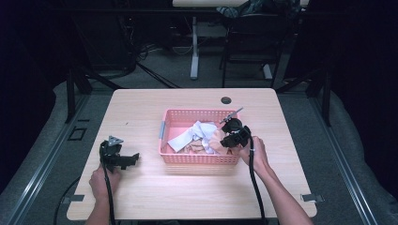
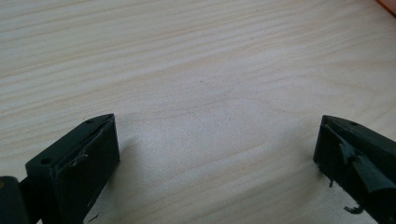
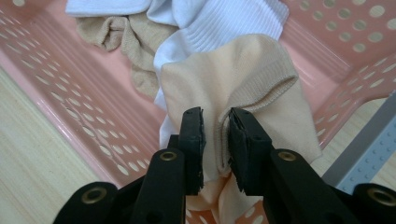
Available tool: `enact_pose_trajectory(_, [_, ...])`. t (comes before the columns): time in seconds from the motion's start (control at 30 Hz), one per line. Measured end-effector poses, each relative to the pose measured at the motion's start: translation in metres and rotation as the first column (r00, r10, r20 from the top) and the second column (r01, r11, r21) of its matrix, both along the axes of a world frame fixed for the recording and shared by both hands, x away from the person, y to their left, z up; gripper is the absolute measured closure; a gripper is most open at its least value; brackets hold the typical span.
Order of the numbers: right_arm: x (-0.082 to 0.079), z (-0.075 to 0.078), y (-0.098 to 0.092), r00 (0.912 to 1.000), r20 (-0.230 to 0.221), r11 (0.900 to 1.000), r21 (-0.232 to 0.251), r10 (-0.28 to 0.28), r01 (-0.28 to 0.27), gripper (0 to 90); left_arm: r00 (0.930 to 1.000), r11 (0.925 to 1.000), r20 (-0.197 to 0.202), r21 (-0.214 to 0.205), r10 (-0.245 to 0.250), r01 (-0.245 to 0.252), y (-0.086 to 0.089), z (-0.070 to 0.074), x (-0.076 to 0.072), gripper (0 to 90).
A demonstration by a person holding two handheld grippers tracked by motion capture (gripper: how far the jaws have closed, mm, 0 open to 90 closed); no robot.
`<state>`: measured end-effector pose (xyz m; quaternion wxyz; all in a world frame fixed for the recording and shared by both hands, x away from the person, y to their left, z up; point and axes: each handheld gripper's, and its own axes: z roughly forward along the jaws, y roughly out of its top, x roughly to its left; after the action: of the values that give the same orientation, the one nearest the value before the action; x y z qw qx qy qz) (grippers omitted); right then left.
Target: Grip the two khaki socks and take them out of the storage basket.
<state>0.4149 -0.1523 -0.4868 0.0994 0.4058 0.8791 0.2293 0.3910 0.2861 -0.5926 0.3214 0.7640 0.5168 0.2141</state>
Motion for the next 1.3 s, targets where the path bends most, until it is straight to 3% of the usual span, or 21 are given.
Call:
enact_pose_trajectory(0.03, [0.001, 0.000, 0.000, 1.0000, -0.007, 1.0000, -0.007, 0.004, -0.004, 73.7, 1.0000, 1.0000, 0.000, 0.000, 0.000, 0.000, 0.000, 0.000, 0.000, 0.0])
enact_pose_trajectory(0.07, [0.000, -0.003, 0.001, 0.9998, 0.005, 0.9996, 0.016, -0.021, 0.021, 73.0, 1.0000, 1.0000, 0.000, 0.000, 0.000, 0.000, 0.000, 0.000, 0.000, 0.0])
enact_pose_trajectory(0.1, [0.002, -0.002, 0.000, 0.9999, -0.008, 0.9999, -0.009, -0.008, 0.008, 72.7, 1.0000, 1.0000, -0.001, 0.000, 0.000, 0.000, 0.000, 0.000, 0.000, 0.0])
enact_pose_trajectory(0.17, [0.003, -0.003, -0.001, 0.9998, -0.019, 0.9998, -0.016, -0.011, 0.010, 71.4, 1.0000, 1.0000, 0.000, 0.000, 0.000, 0.000, 0.000, 0.000, 0.000, 0.0])
enact_pose_trajectory(0.27, [0.002, -0.007, 0.000, 0.9995, -0.014, 0.9995, 0.010, -0.030, 0.030, 78.4, 1.0000, 1.0000, 0.000, 0.000, 0.000, 0.000, 0.000, 0.000, 0.000, 0.0])
enact_pose_trajectory(0.33, [0.002, -0.004, -0.001, 0.9996, -0.018, 0.9997, -0.009, -0.022, 0.022, 81.5, 1.0000, 1.0000, 0.000, 0.000, 0.000, 0.000, 0.000, 0.000, 0.000, 0.0])
enact_pose_trajectory(0.47, [0.001, -0.001, -0.002, 0.9998, -0.017, 0.9999, -0.006, -0.010, 0.010, 82.1, 1.0000, 1.0000, 0.000, 0.000, 0.000, 0.000, 0.000, 0.000, 0.000, 0.0])
enact_pose_trajectory(0.5, [0.000, 0.001, -0.003, 0.9998, -0.015, 0.9998, 0.014, -0.012, 0.012, 82.1, 1.0000, 1.0000, 0.000, 0.000, 0.000, 0.000, 0.000, 0.000, 0.000, 0.0])
enact_pose_trajectory(0.87, [0.000, 0.028, -0.010, 0.9999, -0.008, 0.9969, 0.077, -0.015, 0.015, 82.4, 1.0000, 1.0000, 0.000, 0.000, 0.000, 0.000, 0.000, 0.000, 0.000, 0.0])
enact_pose_trajectory(1.07, [0.001, 0.041, -0.012, 1.0000, -0.002, 0.9964, 0.085, -0.007, 0.007, 82.5, 1.0000, 1.0000, -0.001, 0.000, 0.000, 0.000, 0.000, 0.000, 0.000, 0.0])
enact_pose_trajectory(1.3, [0.001, 0.059, -0.017, 0.9995, 0.025, 0.9931, 0.117, -0.017, 0.014, 82.6, 1.0000, 1.0000, 0.000, 0.000, 0.000, 0.000, 0.000, 0.000, 0.000, 0.0])
